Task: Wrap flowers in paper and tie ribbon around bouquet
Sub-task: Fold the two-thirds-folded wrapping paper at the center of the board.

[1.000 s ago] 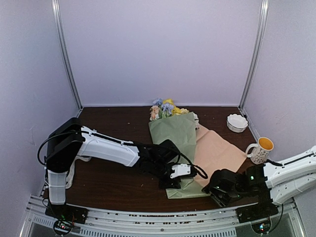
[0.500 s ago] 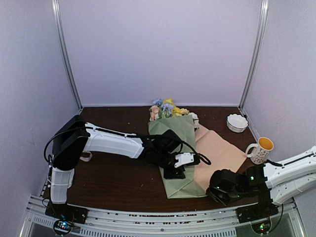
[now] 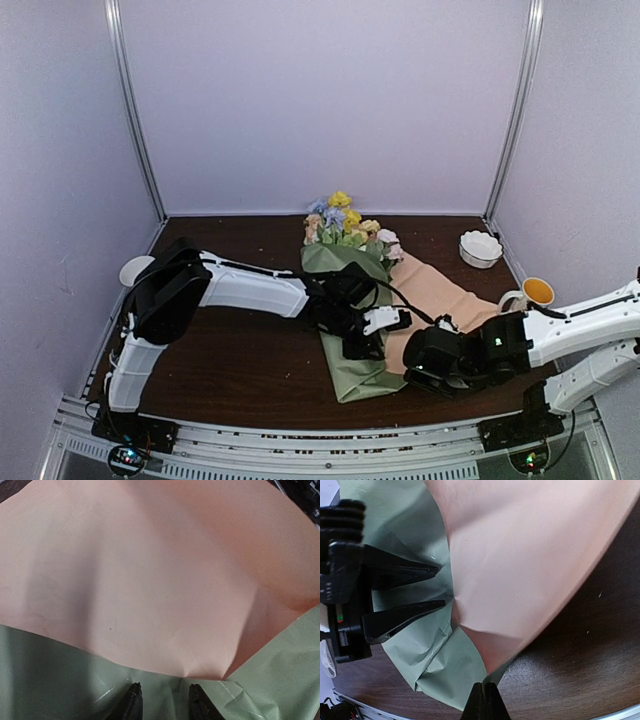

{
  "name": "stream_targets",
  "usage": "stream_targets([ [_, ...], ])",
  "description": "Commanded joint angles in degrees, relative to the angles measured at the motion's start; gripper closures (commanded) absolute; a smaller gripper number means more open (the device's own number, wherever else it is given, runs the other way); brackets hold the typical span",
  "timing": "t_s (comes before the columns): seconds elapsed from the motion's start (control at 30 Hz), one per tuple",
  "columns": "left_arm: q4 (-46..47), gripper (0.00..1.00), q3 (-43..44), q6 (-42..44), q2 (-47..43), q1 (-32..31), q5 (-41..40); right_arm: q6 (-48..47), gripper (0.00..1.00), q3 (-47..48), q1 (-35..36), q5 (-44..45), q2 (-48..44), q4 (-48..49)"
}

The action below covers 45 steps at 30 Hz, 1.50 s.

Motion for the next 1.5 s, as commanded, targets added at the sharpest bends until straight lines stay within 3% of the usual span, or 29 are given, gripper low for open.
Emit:
stream_targets([
  [0.0,-0.18,0.65,-0.01,-3.13,2.14,0.97,4.12,-7.62,1.00,4.70,2.38,7.02,1.64,-5.17],
  [0.23,5.34,0.65,-2.14,-7.96,0.45,4.38,9.36,-18.74,1.00,10.56,6.20,14.60,6.86,-6.27],
  [0.7,4.71,0.64,3.60,-7.74,1.33,7.76,8.58,-28.26,1.00,13.32,9.03,16.96,12.39,-8.19],
  [0.87,2.68,0.64,7.92,-6.74,1.52,10.01,6.16,-29.29,1.00,11.99,9.31,16.12,12.61,-5.87],
  [1.13,-0.64,0.63,15.67,-7.65,7.41,12.50,2.82,-34.60,1.00,17.41,11.82,20.96,16.56,-10.87],
  [1.47,-4.54,0.62,27.02,-11.39,15.73,12.56,4.57,-48.42,1.00,24.95,17.39,26.57,24.53,-12.02],
])
